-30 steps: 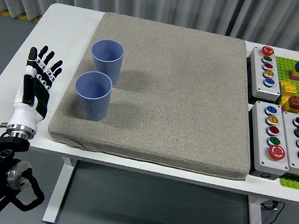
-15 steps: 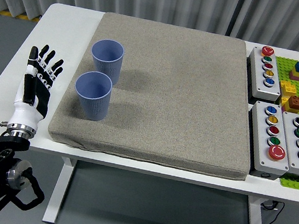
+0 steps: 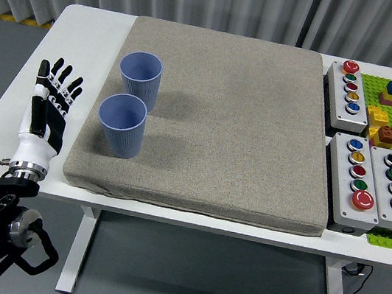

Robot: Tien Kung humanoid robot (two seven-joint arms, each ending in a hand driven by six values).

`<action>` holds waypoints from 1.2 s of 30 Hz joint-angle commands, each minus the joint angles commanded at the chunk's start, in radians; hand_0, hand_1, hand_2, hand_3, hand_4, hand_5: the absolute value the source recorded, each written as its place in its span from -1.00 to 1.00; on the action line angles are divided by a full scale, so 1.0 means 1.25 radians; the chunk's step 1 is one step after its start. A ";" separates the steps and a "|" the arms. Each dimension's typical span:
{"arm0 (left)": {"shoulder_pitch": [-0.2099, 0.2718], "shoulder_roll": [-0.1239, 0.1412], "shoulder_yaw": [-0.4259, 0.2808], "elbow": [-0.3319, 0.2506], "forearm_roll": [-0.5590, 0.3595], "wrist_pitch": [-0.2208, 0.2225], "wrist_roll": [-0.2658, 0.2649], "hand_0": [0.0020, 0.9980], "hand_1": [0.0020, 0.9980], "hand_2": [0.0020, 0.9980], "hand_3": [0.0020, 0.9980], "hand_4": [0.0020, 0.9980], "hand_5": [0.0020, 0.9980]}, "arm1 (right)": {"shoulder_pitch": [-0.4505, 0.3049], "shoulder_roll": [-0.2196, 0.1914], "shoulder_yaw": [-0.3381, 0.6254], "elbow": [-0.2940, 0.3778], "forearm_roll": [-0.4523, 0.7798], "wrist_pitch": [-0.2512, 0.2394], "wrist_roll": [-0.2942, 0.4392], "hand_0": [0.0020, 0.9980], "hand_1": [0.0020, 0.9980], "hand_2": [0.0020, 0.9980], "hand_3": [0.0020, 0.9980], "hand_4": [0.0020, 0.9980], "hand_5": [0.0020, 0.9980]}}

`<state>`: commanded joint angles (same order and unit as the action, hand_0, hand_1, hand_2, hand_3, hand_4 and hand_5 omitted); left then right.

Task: Pick cup pour cup place

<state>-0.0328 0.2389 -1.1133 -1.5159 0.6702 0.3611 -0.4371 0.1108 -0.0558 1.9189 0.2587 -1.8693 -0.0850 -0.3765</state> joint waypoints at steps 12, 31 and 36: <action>0.000 -0.001 -0.003 -0.003 0.002 -0.003 -0.003 0.81 0.76 1.00 1.00 0.80 1.00 | 0.007 -0.005 0.001 -0.002 0.001 0.003 -0.001 0.30 0.28 0.10 0.18 -1.00 -0.93; 0.000 -0.006 -0.002 -0.004 0.006 -0.003 -0.007 0.81 0.77 1.00 1.00 0.81 1.00 | 0.001 -0.005 0.013 0.001 -0.005 0.004 -0.006 0.30 0.28 0.11 0.18 -1.00 -0.96; 0.005 -0.005 -0.004 -0.006 0.008 -0.003 -0.005 0.81 0.77 0.99 1.00 0.81 1.00 | -0.004 -0.004 0.015 0.002 -0.009 0.005 -0.007 0.30 0.28 0.11 0.18 -1.00 -0.96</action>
<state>-0.0269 0.2325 -1.1185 -1.5234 0.6803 0.3573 -0.4432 0.1064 -0.0609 1.9376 0.2606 -1.8801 -0.0791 -0.3856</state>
